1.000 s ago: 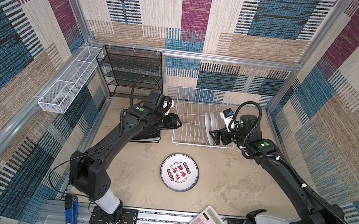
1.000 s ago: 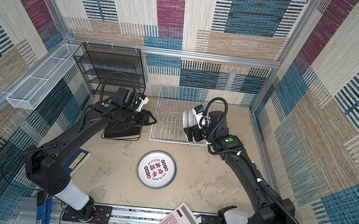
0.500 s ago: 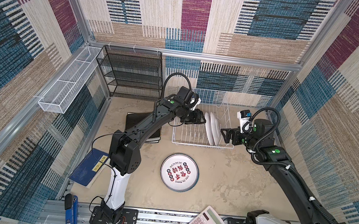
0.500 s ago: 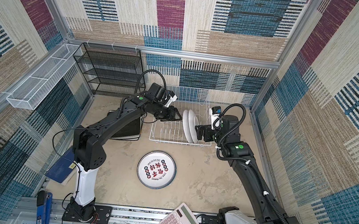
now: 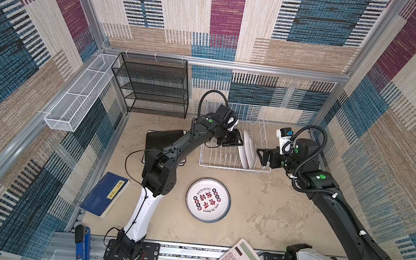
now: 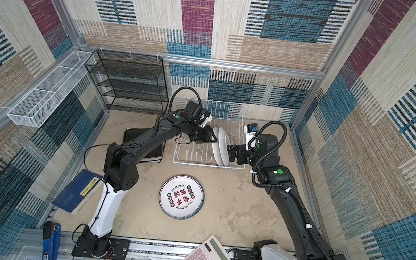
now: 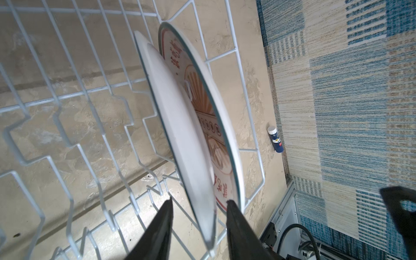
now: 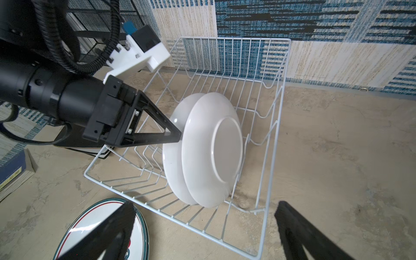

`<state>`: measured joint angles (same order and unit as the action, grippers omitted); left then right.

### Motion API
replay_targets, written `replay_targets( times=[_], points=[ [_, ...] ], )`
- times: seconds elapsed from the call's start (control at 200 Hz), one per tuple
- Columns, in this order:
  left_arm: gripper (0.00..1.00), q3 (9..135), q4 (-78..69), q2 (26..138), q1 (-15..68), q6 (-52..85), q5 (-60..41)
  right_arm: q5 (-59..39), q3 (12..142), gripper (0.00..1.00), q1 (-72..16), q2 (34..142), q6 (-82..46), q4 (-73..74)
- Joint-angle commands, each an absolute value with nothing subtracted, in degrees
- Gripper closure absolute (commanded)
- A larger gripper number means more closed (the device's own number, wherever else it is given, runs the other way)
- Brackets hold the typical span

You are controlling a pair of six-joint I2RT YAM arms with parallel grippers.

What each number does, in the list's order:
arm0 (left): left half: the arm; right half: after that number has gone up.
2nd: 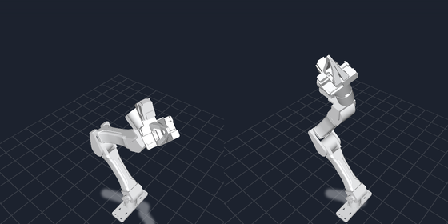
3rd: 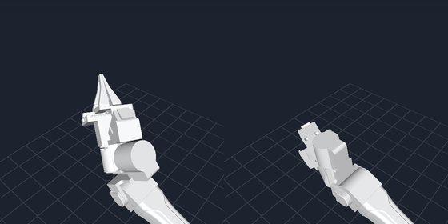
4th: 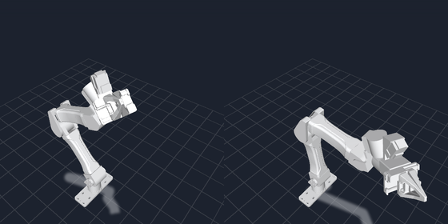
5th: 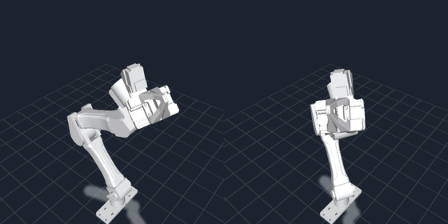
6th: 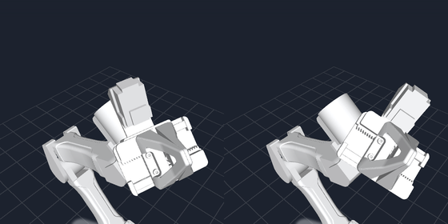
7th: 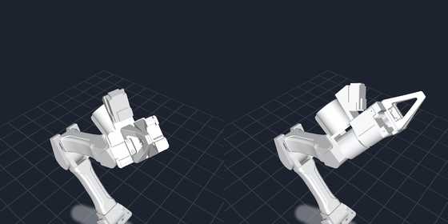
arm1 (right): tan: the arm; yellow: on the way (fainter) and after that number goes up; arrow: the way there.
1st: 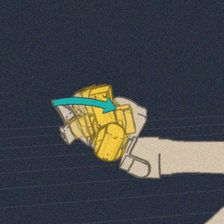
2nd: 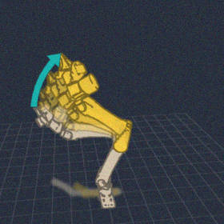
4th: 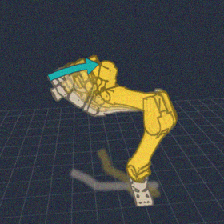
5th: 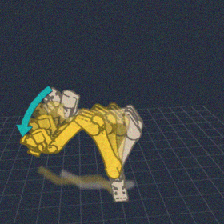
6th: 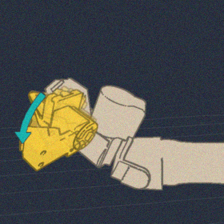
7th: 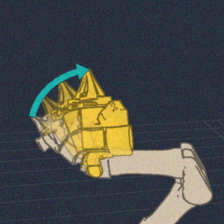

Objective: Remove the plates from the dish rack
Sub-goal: 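Move both grippers back to the rack and close left on the next plate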

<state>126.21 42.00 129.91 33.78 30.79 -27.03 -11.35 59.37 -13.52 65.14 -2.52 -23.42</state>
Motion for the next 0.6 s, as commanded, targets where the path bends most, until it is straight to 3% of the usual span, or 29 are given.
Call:
replay_targets(
  times=[0.0,0.205,0.596],
  points=[
    [0.60,126.88,42.19,130.84,33.84,33.10,-26.20,-10.99,60.11,0.01,-13.51,64.87,-3.21,-21.80],
    [0.64,126.74,42.22,131.44,33.95,36.56,-25.61,-11.25,60.44,0.01,-13.50,65.52,-3.63,-21.09],
    [0.84,123.39,37.57,130.35,34.50,43.66,-26.35,-11.68,60.73,0.01,-13.53,66.79,-3.61,-20.34]
  ],
)
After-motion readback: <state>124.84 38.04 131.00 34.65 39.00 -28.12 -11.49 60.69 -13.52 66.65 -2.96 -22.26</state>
